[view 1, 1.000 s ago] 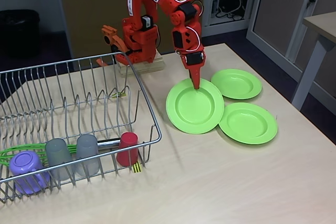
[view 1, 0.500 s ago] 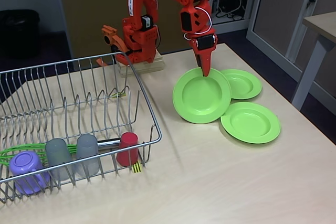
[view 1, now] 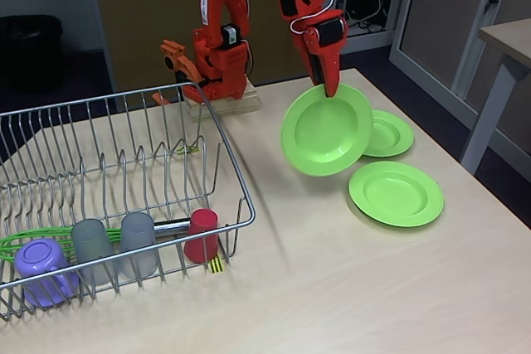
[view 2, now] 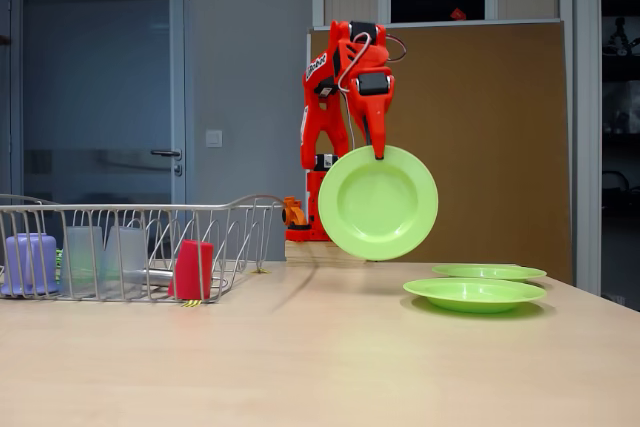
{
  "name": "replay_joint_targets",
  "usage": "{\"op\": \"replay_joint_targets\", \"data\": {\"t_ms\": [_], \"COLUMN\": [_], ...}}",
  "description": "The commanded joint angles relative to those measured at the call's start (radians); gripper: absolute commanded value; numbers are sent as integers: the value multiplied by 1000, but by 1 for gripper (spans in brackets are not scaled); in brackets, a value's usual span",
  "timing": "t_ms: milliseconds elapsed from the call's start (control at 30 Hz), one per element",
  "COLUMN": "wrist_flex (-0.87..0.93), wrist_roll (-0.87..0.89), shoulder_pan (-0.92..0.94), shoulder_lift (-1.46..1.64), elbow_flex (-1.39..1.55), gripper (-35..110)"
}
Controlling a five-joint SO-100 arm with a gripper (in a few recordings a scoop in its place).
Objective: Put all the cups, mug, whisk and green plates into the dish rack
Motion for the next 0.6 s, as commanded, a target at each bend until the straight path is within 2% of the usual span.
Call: {"op": "replay_joint_targets", "data": {"t_ms": [0, 267, 567], "wrist_flex": [20, 72, 78], "wrist_roll": [-97, -305, -403], "shoulder_pan": [20, 155, 505], "shoulder_lift": [61, 100, 212], "elbow_flex": [-77, -210, -206], "gripper": [0, 0, 0]}}
